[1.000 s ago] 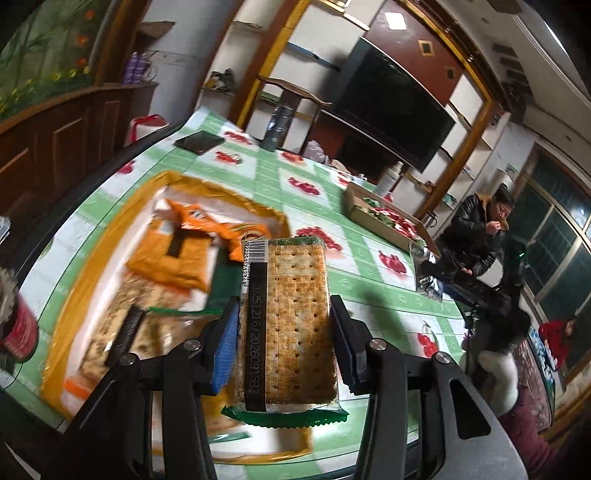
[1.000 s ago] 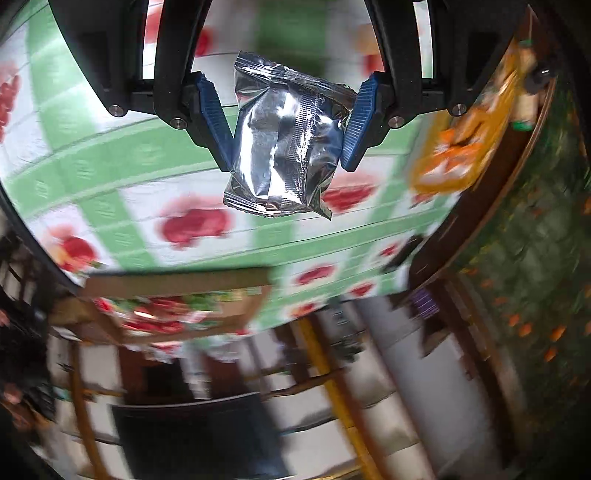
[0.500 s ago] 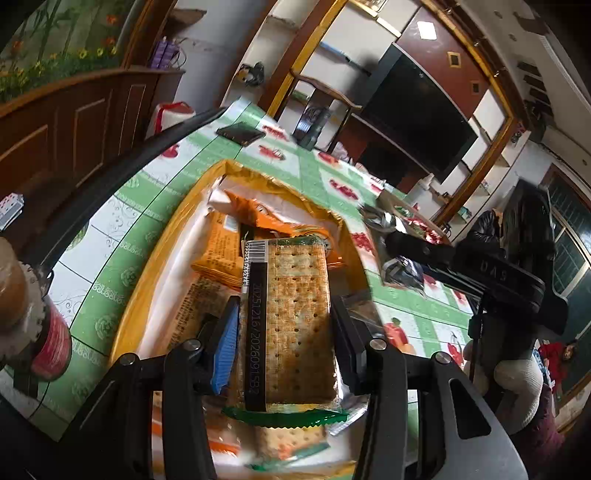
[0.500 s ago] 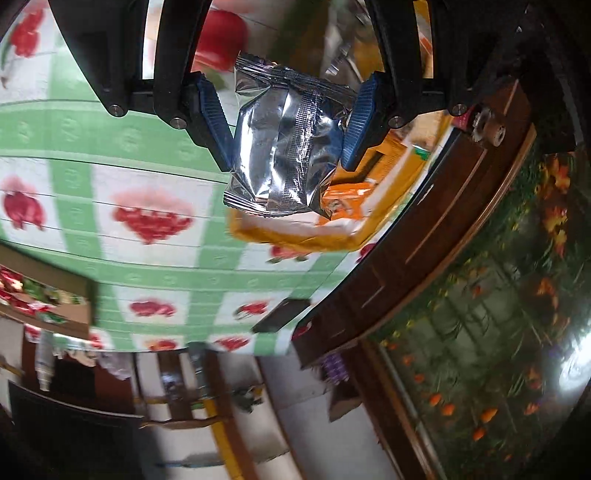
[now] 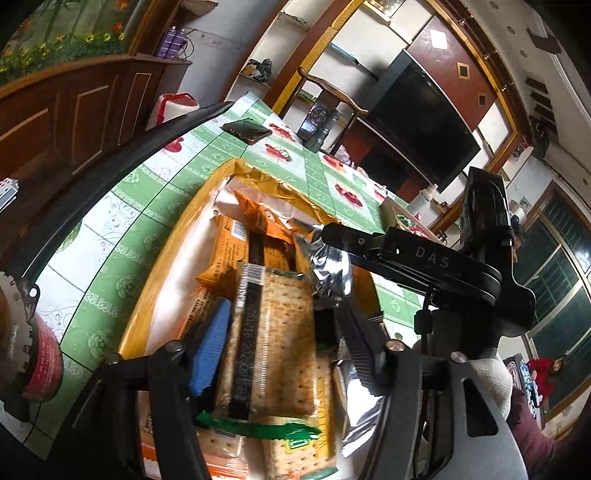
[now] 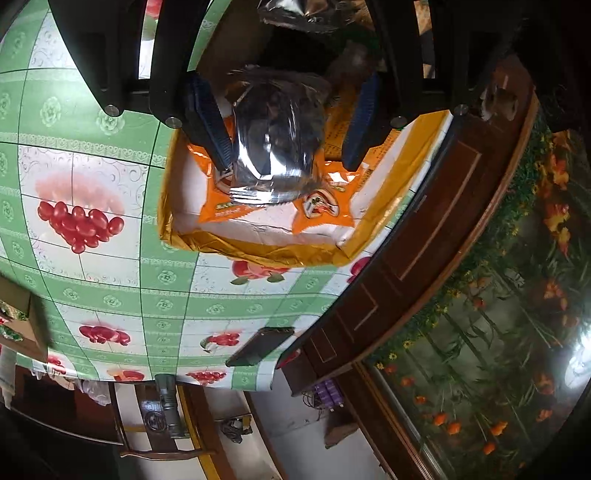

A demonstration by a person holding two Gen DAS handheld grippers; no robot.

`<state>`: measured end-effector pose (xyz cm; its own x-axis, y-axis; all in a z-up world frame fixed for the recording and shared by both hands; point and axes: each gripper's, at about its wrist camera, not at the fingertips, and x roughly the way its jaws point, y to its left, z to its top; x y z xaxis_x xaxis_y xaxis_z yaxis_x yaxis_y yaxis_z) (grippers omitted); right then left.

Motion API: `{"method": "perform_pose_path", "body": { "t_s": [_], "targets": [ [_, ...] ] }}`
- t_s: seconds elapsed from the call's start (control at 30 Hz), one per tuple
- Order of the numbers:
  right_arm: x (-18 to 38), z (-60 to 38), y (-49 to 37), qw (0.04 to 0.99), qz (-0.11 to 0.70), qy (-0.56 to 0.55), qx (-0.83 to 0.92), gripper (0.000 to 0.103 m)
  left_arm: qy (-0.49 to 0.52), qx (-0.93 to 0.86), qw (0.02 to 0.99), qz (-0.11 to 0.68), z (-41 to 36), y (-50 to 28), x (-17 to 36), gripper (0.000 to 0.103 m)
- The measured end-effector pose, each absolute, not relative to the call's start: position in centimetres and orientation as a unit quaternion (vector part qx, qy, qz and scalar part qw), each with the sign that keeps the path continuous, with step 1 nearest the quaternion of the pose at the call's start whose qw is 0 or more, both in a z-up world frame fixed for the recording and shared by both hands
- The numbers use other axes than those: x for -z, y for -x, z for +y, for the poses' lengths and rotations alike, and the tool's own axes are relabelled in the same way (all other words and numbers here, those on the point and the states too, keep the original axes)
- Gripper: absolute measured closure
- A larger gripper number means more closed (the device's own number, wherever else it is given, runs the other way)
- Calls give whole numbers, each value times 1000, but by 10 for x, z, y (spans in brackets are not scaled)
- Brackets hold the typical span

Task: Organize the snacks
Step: 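Carry the cracker pack and foil bag into the white tray with both tools, then open both tools and withdraw them from the white tray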

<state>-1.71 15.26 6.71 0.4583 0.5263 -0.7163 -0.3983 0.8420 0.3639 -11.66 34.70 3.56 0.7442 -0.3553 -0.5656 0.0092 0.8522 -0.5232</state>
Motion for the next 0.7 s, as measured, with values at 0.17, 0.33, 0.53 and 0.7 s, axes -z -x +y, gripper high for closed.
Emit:
{"method": "perform_pose_path", "body": {
  "t_s": [0.17, 0.33, 0.53, 0.7],
  "targets": [
    [-91, 140, 37, 864, 408, -80, -283, 35, 260, 93, 904, 327, 348, 124, -46, 29],
    [-111, 108, 67, 886, 364, -95, -270, 30, 257, 73, 914, 305, 345, 137, -63, 28],
    [-109, 64, 90, 897, 354, -122, -236, 28, 211, 52, 933, 287, 318, 150, -80, 25],
    [-102, 26, 113, 909, 344, -124, -201, 25, 144, 22, 948, 282, 278, 161, -90, 20]
  ]
}}
